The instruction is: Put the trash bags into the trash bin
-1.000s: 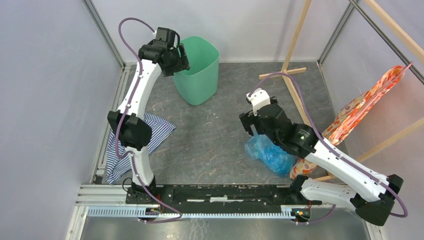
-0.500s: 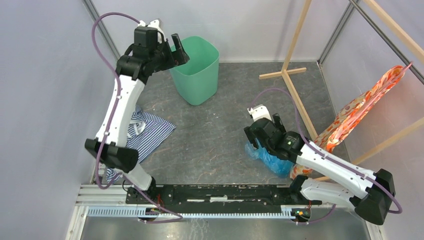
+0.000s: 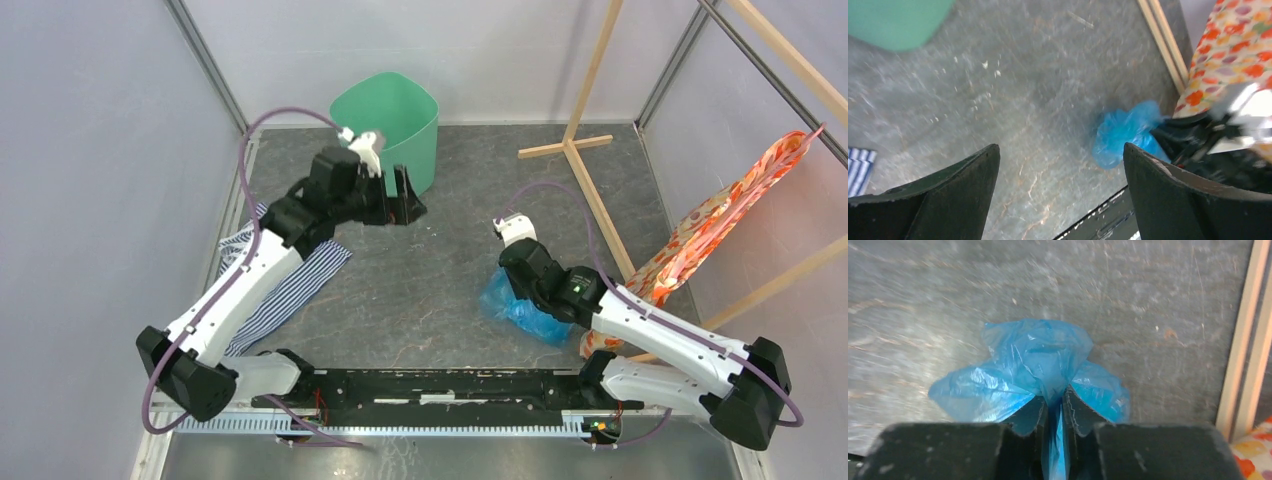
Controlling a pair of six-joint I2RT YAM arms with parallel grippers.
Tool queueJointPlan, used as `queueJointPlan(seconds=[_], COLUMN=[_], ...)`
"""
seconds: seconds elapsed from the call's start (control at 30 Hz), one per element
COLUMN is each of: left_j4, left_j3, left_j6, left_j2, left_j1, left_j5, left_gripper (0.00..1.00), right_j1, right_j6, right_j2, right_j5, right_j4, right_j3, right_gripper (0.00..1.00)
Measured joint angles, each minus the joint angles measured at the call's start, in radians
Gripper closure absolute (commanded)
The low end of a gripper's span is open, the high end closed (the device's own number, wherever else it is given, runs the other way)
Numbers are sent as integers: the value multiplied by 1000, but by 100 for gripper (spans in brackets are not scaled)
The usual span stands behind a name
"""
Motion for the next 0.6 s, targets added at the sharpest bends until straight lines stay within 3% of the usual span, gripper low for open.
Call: queueJointPlan(seconds=[0.1,0.27,0.6], left_j4=[66,196,419], left_j3=[-182,-446,-689], left_j6=[-35,-122,-184], left_j2=[-64,-134,-278], left_j1=[-19,-21,-30], left_j5=[27,102,211], left_gripper=[6,11,20], right_j1=[0,0,0], right_j6=[-11,-28,-61], right_j2=[8,45,172], right_j5=[-49,-139,-253], right_j4=[27,101,145], right_j3=[56,161,259], right_gripper=[95,96,100])
